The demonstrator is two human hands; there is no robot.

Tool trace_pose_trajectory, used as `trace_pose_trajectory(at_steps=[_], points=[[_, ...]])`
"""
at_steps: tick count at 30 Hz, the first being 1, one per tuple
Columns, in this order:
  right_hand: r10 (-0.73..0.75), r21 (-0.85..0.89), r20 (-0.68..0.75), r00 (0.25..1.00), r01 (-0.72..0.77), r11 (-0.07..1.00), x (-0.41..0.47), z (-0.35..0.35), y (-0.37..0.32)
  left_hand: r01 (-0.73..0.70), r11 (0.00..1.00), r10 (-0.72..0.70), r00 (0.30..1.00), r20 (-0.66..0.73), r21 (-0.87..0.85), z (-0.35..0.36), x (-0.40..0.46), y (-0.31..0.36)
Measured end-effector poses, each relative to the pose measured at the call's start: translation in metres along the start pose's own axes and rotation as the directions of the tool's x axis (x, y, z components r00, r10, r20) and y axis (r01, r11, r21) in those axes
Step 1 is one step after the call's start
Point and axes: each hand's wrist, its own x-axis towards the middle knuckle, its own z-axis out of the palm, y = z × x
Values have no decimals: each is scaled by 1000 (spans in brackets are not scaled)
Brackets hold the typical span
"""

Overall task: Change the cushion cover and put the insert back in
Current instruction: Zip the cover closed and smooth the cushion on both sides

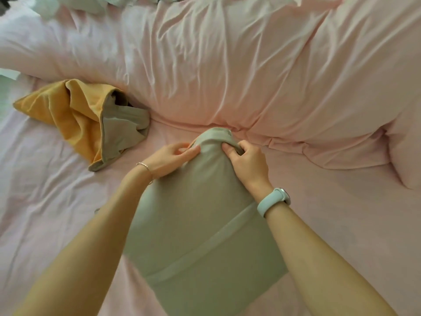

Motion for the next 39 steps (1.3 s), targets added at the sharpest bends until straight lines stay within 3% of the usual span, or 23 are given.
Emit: trace_pose_trajectory(at_steps=[3,5,7,9,11,14,16,19,21,24,26,29,31,34,35,36,37,39], points=[[4,-295,-11,1000,-7,956,10,-2,5,150,986,-159,975,156,71,-5,-17,-42],[-346,-414,-46,937,298,860,12,7,-1,89,996,-87,988,124,-9,7,-26,-54],[-651,-430,163,741,648,629,13,20,-14,-8,998,14,995,95,-65,18,-31,-54],[-591,-401,537,603,798,449,10,28,-24,-67,994,79,988,132,-90,18,-39,-52],[-401,-463,707,583,810,361,9,27,-29,-70,995,82,982,168,-74,16,-44,-59],[-271,-491,741,614,771,406,6,13,-30,20,992,-38,988,150,122,19,-49,-63],[-180,-480,785,592,766,428,2,2,-29,63,984,-85,989,124,170,27,-46,-55],[-69,-514,821,567,787,341,-1,-9,-25,66,983,-73,997,38,172,43,-35,-40],[-161,-521,794,586,793,315,-2,-6,-13,77,958,-47,993,-112,276,61,-32,-33],[-587,-501,597,547,826,260,-11,10,20,63,923,96,918,-384,381,87,-36,-41],[-726,-476,439,529,823,311,-15,19,33,-17,930,215,836,-505,367,91,-34,-50],[-737,-424,375,563,811,404,-7,12,29,-174,880,427,700,-572,443,85,-25,-56],[-637,-416,445,630,775,475,4,-8,14,-263,839,522,638,-566,477,77,-18,-45],[-285,-402,568,772,563,722,17,-55,-12,-362,780,618,572,-539,510,54,-3,-10],[-196,-387,585,787,483,786,20,-68,-15,-387,749,649,591,-479,538,45,2,5],[-146,-381,586,797,430,819,23,-78,-17,-384,720,652,661,-373,578,38,6,20],[-124,-387,568,814,397,832,25,-83,-16,-368,699,611,753,-245,614,34,8,32],[-116,-432,505,855,367,824,26,-83,-13,-334,651,495,868,-47,682,26,8,43]])
